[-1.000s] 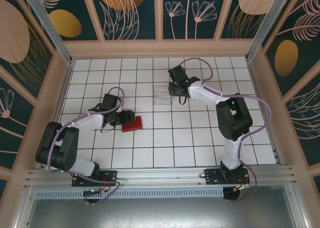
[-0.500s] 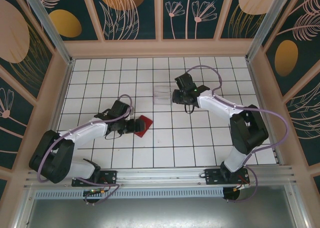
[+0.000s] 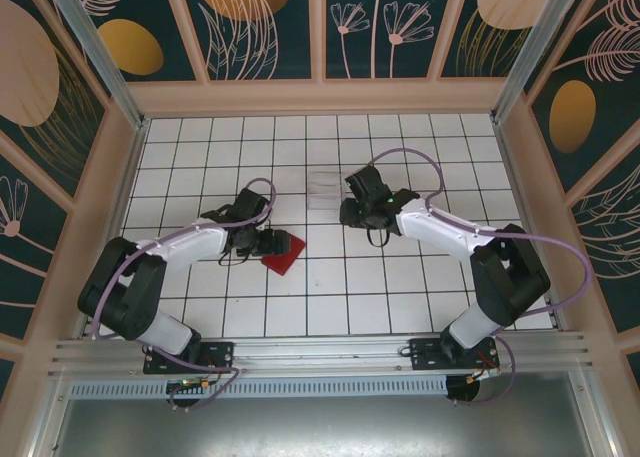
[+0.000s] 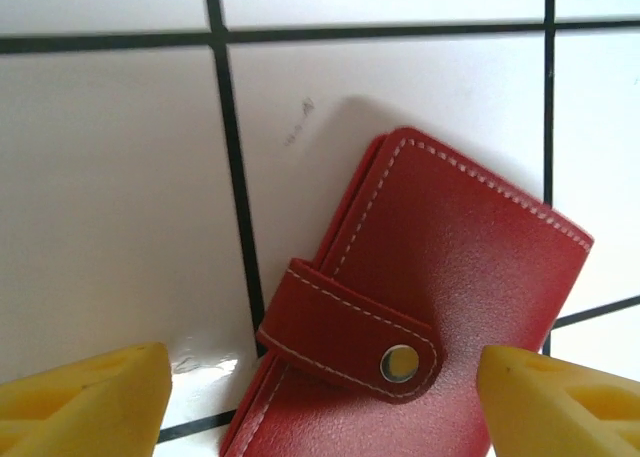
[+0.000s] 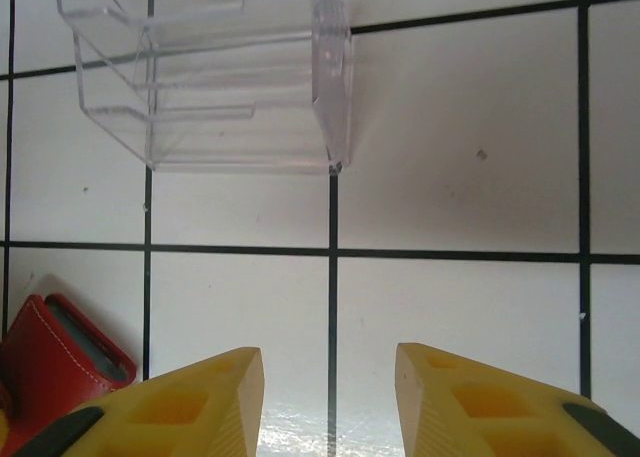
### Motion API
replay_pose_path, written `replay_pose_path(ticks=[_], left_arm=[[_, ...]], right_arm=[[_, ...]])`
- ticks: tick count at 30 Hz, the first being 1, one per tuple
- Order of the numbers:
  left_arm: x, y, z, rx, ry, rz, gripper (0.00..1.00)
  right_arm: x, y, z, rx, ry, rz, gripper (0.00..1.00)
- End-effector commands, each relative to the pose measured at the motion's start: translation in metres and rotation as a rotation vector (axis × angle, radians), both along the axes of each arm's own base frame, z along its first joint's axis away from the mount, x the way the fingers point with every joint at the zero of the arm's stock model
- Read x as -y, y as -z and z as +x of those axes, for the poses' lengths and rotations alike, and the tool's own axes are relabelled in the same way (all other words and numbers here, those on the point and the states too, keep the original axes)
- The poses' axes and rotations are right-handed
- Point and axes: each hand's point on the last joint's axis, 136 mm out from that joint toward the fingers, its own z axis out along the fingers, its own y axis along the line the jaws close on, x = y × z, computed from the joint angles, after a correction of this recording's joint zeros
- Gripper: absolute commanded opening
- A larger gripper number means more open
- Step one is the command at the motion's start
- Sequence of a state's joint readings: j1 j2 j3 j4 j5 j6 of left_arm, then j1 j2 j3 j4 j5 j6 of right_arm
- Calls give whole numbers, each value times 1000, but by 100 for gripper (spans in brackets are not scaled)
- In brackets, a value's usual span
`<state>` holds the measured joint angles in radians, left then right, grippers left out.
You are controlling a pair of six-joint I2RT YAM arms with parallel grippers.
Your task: Take the credit cards out of the card holder
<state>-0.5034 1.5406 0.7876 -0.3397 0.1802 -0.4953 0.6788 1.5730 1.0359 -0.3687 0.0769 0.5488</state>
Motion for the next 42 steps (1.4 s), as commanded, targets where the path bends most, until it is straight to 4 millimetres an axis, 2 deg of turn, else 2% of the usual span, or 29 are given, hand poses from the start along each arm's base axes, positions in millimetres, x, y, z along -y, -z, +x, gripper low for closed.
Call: replay_pose_path(ticks=[1,5,11,16,20,25,31,32,38,42], left_arm=[[14,1,-6,-25,81,-57,78],[21,3,-14,-51,92,-113,74],[45,2,-31,-96,101,-206,68],[62,5,-38,-121,100,-230,68],[81,4,-36,-161,96,-260,68],[93,3,-33,-192,113,-243,68],[114,-15,-18,-115,169,-320,67],[115,-8,-18,-127,172,-309,66],[121,-14,-20,-104,214,-318,66],[120,-18,-15,-81,214,-298,66]], right_arm=[[-8,-7,-7,20,1,48,40],[-13,3,-17,2,-15,77,40],[-25,16,-32,-59,-48,151,40],[-29,28,-39,-112,-72,157,40],[-32,32,-42,-126,-91,166,39],[-30,40,-50,-176,-108,191,38],[-30,43,-51,-186,-108,235,39],[-31,42,-50,-183,-104,241,39],[-30,43,-47,-187,-70,250,38],[-31,49,-47,-203,-76,248,39]])
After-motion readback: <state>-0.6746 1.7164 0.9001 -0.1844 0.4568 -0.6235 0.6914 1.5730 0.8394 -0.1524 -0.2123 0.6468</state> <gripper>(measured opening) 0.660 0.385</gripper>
